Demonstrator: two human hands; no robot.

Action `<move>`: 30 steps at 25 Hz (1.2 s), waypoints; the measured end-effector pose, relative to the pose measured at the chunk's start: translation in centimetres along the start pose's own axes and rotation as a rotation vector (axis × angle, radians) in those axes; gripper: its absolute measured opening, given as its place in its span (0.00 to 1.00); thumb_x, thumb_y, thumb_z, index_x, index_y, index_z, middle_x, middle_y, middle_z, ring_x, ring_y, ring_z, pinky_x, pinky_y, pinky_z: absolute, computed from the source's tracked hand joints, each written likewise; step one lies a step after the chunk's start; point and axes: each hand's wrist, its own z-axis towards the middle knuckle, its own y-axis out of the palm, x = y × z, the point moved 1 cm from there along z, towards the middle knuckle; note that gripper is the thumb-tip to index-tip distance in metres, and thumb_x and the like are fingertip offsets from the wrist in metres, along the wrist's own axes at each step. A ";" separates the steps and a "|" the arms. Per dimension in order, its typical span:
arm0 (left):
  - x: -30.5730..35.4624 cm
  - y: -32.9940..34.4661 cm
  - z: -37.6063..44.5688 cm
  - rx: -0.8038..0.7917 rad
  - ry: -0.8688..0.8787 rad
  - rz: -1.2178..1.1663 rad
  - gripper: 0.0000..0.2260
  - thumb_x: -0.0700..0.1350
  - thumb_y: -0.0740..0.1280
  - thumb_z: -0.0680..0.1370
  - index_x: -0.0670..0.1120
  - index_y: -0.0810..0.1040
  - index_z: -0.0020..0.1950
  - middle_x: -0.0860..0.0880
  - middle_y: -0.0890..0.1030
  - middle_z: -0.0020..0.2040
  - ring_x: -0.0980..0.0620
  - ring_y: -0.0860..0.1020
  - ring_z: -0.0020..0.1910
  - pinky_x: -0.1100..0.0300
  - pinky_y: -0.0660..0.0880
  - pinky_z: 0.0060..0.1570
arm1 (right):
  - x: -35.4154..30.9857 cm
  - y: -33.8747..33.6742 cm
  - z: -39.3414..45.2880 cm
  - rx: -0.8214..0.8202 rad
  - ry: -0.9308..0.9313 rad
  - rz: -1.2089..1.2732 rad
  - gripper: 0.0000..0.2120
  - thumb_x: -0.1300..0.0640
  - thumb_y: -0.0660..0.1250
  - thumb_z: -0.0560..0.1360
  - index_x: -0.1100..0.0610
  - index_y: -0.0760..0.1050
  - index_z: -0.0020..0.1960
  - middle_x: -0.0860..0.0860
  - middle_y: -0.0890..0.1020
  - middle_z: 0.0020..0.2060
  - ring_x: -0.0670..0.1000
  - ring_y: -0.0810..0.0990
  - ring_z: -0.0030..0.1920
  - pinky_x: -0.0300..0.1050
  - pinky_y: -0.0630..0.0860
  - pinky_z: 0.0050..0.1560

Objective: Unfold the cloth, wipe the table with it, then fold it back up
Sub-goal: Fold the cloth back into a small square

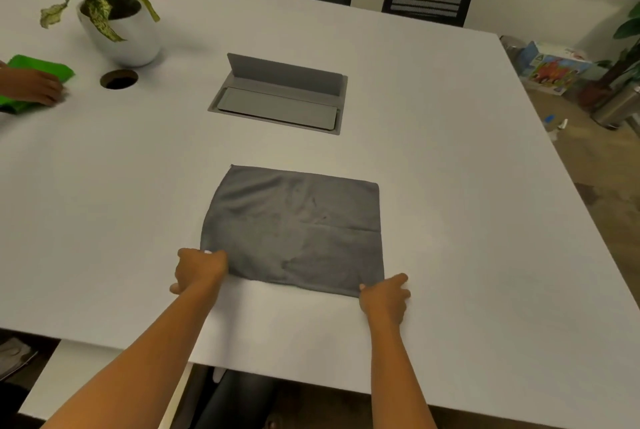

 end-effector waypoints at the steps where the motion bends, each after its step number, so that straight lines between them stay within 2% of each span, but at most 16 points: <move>1: 0.1 -0.4 -0.4 0.034 0.011 -0.029 0.15 0.41 0.68 0.71 0.39 0.72 0.57 0.40 0.79 0.49 0.38 0.74 0.45 0.41 0.69 0.64 | 0.4 -0.1 0.0 0.000 0.005 0.033 0.31 0.61 0.70 0.77 0.64 0.57 0.72 0.64 0.72 0.66 0.65 0.78 0.60 0.53 0.75 0.48; 4: 0.6 -1.4 -1.0 0.086 0.076 -0.181 0.16 0.39 0.68 0.74 0.43 0.71 0.60 0.43 0.77 0.52 0.40 0.72 0.48 0.43 0.72 0.62 | 0.4 -1.3 0.8 0.000 -0.004 0.149 0.21 0.65 0.68 0.76 0.65 0.64 0.66 0.62 0.78 0.54 0.64 0.79 0.56 0.47 0.71 0.46; 5: 1.0 -1.5 -0.7 0.089 0.098 -0.270 0.16 0.39 0.68 0.74 0.44 0.72 0.62 0.44 0.77 0.54 0.41 0.75 0.49 0.46 0.75 0.58 | 0.1 -1.9 1.3 0.006 -0.021 0.210 0.17 0.64 0.68 0.75 0.62 0.68 0.62 0.59 0.78 0.48 0.62 0.80 0.52 0.44 0.71 0.45; 7: 2.4 -1.5 0.1 0.086 0.119 -0.444 0.16 0.38 0.69 0.74 0.45 0.75 0.62 0.44 0.78 0.55 0.42 0.79 0.49 0.54 0.76 0.47 | -1.8 -3.2 2.0 0.009 -0.080 0.317 0.09 0.63 0.68 0.72 0.57 0.73 0.52 0.52 0.78 0.36 0.55 0.77 0.39 0.41 0.68 0.35; 9: 4.5 -1.2 1.2 0.074 0.129 -0.546 0.13 0.38 0.70 0.74 0.45 0.79 0.58 0.44 0.80 0.54 0.44 0.80 0.49 0.59 0.75 0.43 | -4.8 -4.5 3.0 -0.011 -0.135 0.396 0.02 0.62 0.68 0.73 0.58 0.77 0.42 0.49 0.78 0.29 0.50 0.76 0.33 0.38 0.68 0.30; 11: 7.3 -0.7 2.6 0.032 0.166 -0.572 0.09 0.39 0.71 0.74 0.43 0.82 0.54 0.46 0.82 0.52 0.46 0.81 0.50 0.64 0.73 0.40 | -8.2 -5.5 4.6 -0.026 -0.150 0.536 0.11 0.62 0.70 0.75 0.58 0.77 0.33 0.51 0.79 0.30 0.51 0.76 0.36 0.37 0.72 0.38; 12: 8.7 -0.3 3.5 -0.004 0.204 -0.564 0.08 0.41 0.73 0.74 0.42 0.83 0.52 0.46 0.83 0.51 0.46 0.81 0.50 0.64 0.73 0.41 | -9.8 -5.9 5.3 -0.029 -0.145 0.618 0.13 0.62 0.72 0.75 0.58 0.77 0.32 0.52 0.80 0.32 0.51 0.77 0.39 0.41 0.74 0.43; 15: 12.4 1.4 6.5 -0.138 0.316 -0.495 0.13 0.47 0.77 0.71 0.41 0.84 0.51 0.46 0.85 0.48 0.50 0.82 0.48 0.64 0.73 0.45 | -13.8 -5.8 8.2 -0.017 -0.200 0.646 0.08 0.59 0.74 0.75 0.65 0.82 0.43 0.51 0.81 0.36 0.51 0.79 0.46 0.44 0.75 0.52; 18: 14.3 3.6 9.4 -0.217 0.376 -0.379 0.15 0.49 0.77 0.71 0.43 0.85 0.53 0.47 0.85 0.49 0.50 0.82 0.52 0.61 0.74 0.50 | -16.5 -4.7 11.5 0.007 -0.257 0.478 0.15 0.56 0.72 0.77 0.70 0.82 0.51 0.57 0.85 0.48 0.55 0.82 0.54 0.53 0.77 0.61; 20: 14.7 5.0 11.2 -0.264 0.400 -0.284 0.21 0.50 0.77 0.71 0.43 0.82 0.61 0.47 0.84 0.53 0.48 0.81 0.57 0.59 0.73 0.55 | -17.7 -3.5 13.1 -0.022 -0.289 0.320 0.14 0.57 0.68 0.78 0.70 0.81 0.52 0.61 0.85 0.51 0.60 0.82 0.59 0.53 0.78 0.57; 21: 14.5 5.5 11.8 -0.297 0.404 -0.240 0.27 0.50 0.77 0.71 0.43 0.77 0.67 0.47 0.83 0.57 0.47 0.79 0.60 0.58 0.72 0.58 | -17.8 -2.9 13.7 -0.003 -0.290 0.261 0.13 0.59 0.67 0.78 0.69 0.80 0.54 0.62 0.84 0.53 0.62 0.80 0.61 0.51 0.78 0.55; 22: 14.2 6.0 12.2 -0.326 0.406 -0.186 0.34 0.50 0.78 0.71 0.44 0.71 0.73 0.47 0.81 0.60 0.47 0.77 0.62 0.56 0.71 0.61 | -17.8 -2.2 13.8 -0.015 -0.287 0.230 0.15 0.61 0.67 0.76 0.67 0.79 0.60 0.62 0.83 0.58 0.62 0.79 0.64 0.51 0.77 0.58; 23: 13.8 6.5 12.6 -0.319 0.427 -0.105 0.38 0.49 0.78 0.71 0.45 0.65 0.76 0.47 0.78 0.62 0.46 0.76 0.64 0.52 0.71 0.63 | -17.4 -1.6 14.0 -0.030 -0.304 0.212 0.21 0.63 0.69 0.75 0.64 0.75 0.68 0.60 0.82 0.61 0.60 0.77 0.66 0.49 0.75 0.63; 25: 12.9 6.9 13.0 -0.177 0.515 0.129 0.39 0.47 0.77 0.70 0.44 0.63 0.76 0.42 0.75 0.67 0.40 0.72 0.66 0.43 0.69 0.65 | -16.6 -1.1 13.4 0.026 -0.337 0.217 0.32 0.61 0.73 0.74 0.59 0.66 0.76 0.57 0.81 0.63 0.57 0.75 0.68 0.47 0.70 0.67; 28: 12.0 7.4 10.7 0.029 0.639 0.367 0.33 0.45 0.74 0.69 0.40 0.67 0.71 0.37 0.71 0.65 0.35 0.68 0.66 0.39 0.65 0.62 | -14.0 -0.1 12.1 0.180 -0.173 0.228 0.39 0.53 0.77 0.72 0.57 0.62 0.77 0.61 0.73 0.69 0.63 0.72 0.69 0.56 0.71 0.66; 30: 12.0 8.7 7.7 0.022 0.835 0.362 0.30 0.44 0.74 0.69 0.39 0.70 0.68 0.37 0.73 0.62 0.36 0.70 0.62 0.41 0.66 0.61 | -12.7 0.5 10.3 0.209 -0.008 0.242 0.41 0.50 0.78 0.71 0.58 0.61 0.76 0.62 0.67 0.71 0.67 0.68 0.70 0.62 0.71 0.65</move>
